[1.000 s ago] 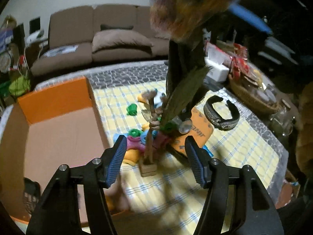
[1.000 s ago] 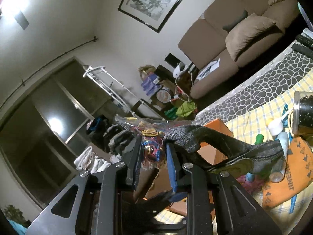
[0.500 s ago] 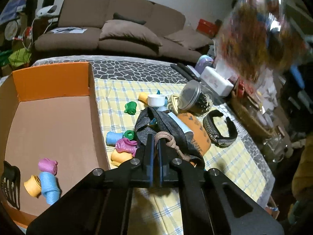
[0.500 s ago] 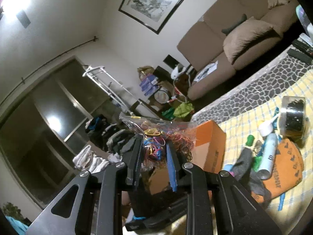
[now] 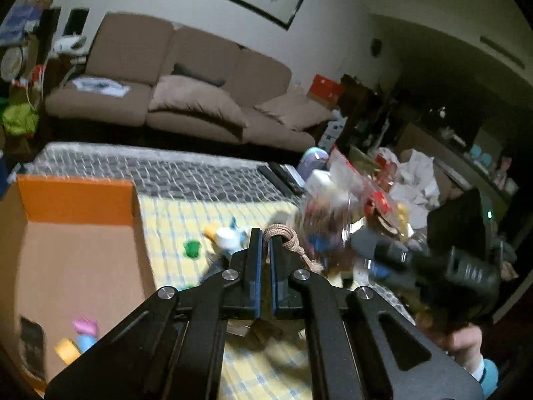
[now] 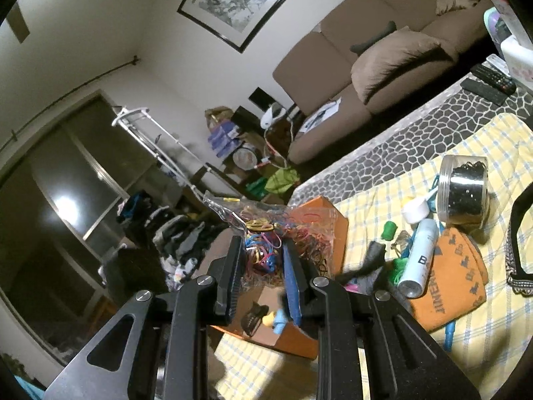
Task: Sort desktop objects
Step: 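Grasp the brown cord with the left tool while the right holds the rubber-band bag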
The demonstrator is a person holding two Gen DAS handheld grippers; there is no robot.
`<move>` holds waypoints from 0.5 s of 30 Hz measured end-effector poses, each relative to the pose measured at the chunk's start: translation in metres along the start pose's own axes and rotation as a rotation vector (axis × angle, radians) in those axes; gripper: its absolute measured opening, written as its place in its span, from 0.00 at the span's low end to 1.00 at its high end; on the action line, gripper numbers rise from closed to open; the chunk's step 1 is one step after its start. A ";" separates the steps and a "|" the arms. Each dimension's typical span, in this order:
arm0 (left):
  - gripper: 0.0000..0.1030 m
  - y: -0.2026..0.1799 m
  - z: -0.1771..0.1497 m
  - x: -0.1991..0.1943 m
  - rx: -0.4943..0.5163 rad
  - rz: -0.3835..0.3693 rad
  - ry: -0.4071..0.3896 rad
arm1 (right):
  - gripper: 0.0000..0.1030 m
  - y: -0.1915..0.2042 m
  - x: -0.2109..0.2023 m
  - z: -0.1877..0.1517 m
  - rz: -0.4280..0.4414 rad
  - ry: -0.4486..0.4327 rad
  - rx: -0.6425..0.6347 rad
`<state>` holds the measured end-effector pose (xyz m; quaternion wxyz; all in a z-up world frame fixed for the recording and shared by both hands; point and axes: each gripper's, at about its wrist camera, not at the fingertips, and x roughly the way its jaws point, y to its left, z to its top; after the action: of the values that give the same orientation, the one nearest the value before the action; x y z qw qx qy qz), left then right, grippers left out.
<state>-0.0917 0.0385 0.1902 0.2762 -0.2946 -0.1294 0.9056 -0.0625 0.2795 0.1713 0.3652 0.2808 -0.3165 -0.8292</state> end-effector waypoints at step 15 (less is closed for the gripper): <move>0.03 0.047 0.087 -0.067 -0.017 0.158 -0.139 | 0.22 0.022 0.027 -0.003 0.024 0.026 -0.051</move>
<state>-0.1190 -0.0449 0.2718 0.1920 -0.2428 -0.1324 0.9416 -0.0669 0.2455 0.1793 0.3861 0.2784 -0.2935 -0.8290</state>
